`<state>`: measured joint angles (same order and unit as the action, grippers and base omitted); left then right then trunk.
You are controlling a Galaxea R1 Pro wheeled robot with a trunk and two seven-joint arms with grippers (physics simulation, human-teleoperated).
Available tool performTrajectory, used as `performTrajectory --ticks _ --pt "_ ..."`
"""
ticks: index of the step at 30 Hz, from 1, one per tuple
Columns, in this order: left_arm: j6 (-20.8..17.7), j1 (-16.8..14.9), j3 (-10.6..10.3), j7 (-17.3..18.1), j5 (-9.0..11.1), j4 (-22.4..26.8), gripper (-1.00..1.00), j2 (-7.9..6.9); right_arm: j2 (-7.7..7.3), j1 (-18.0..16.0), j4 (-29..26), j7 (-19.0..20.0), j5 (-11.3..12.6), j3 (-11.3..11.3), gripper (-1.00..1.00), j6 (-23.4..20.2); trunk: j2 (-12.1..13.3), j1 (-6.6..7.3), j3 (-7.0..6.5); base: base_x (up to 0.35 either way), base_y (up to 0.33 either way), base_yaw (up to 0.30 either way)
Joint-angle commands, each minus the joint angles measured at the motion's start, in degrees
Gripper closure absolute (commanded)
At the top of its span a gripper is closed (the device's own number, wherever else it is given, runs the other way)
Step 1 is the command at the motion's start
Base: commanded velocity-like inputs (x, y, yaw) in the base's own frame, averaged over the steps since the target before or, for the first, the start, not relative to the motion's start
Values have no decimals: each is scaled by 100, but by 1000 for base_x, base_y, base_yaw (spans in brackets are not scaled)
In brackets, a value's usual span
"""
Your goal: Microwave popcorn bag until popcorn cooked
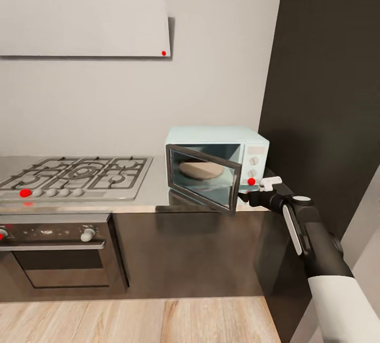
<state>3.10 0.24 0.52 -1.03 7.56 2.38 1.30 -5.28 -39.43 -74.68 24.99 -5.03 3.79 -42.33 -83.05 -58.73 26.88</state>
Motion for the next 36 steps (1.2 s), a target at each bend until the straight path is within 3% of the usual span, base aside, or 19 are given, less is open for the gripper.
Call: performTrajectory --ticks 1,17,20,25,36 --pt "7 3 0 -11 44 10 -100 2 1 -3 -6 47 -50 7 -100 -16 -3 0 5 0 0 0" --pt "7 3 18 -11 140 8 -100 11 -11 -6 -8 62 -37 8 -100 -25 -3 0 5 -34 200 0" --pt "7 3 18 -11 140 10 -100 11 -20 -8 -11 242 -72 14 -100 -40 -3 0 5 -124 257 0" --pt "7 3 11 -12 140 10 -100 11 -296 -8 -11 676 -95 9 -100 -55 -3 0 5 -142 195 0" --pt "7 3 9 -11 140 11 -100 11 -304 -3 -12 695 -75 0 -100 -65 -3 0 5 -145 175 0"
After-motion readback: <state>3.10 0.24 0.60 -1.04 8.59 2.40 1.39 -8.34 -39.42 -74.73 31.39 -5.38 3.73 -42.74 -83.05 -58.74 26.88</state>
